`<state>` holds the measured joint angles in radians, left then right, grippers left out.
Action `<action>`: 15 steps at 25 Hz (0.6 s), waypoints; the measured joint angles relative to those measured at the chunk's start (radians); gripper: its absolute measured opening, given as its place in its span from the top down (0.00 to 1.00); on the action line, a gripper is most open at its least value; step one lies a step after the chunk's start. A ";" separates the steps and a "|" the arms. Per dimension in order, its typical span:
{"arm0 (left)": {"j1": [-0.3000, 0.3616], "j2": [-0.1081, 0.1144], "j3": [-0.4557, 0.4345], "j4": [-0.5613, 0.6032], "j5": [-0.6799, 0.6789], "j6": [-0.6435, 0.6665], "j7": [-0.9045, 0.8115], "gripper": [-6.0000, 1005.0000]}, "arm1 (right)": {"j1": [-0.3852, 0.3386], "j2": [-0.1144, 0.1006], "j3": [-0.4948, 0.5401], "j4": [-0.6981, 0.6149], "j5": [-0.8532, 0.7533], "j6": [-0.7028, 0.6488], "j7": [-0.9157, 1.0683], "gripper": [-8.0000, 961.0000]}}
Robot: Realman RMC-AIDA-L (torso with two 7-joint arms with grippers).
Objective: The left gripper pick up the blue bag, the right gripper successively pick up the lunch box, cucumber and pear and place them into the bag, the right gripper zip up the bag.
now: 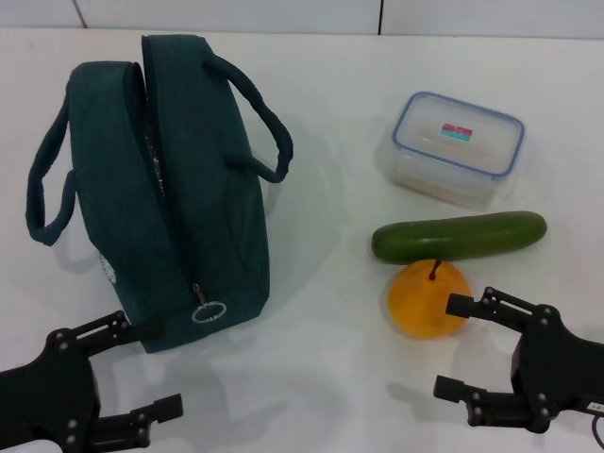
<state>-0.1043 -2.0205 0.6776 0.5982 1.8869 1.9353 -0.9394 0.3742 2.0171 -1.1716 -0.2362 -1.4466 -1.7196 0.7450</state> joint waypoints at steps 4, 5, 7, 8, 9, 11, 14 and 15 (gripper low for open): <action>0.000 0.001 0.000 0.000 0.000 0.000 -0.001 0.17 | 0.000 0.000 0.000 0.001 0.000 0.000 0.000 0.09; 0.000 0.001 -0.001 0.000 0.000 0.000 -0.001 0.17 | 0.000 0.000 0.000 0.001 0.000 0.000 0.001 0.09; 0.000 0.001 -0.001 0.000 0.000 0.000 -0.002 0.17 | 0.000 0.000 0.001 0.001 0.000 0.000 0.001 0.09; 0.000 0.001 0.000 0.000 0.000 0.000 -0.002 0.17 | 0.000 0.000 0.001 0.001 0.000 0.000 0.002 0.09; 0.000 0.001 0.000 0.000 0.000 0.000 -0.003 0.17 | 0.000 0.000 0.001 0.001 0.000 0.000 0.002 0.09; 0.000 0.001 0.000 0.000 0.000 0.001 -0.003 0.17 | 0.000 0.000 0.001 0.002 0.000 0.000 0.002 0.09; 0.000 0.001 -0.001 0.000 -0.005 0.007 -0.024 0.17 | 0.000 0.000 0.001 0.002 0.000 0.000 0.002 0.09; 0.000 0.001 -0.002 0.000 -0.011 0.012 -0.039 0.17 | 0.000 0.000 0.001 0.002 0.000 0.000 0.002 0.09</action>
<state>-0.1045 -2.0196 0.6754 0.5981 1.8763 1.9471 -0.9780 0.3743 2.0171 -1.1704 -0.2346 -1.4466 -1.7195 0.7473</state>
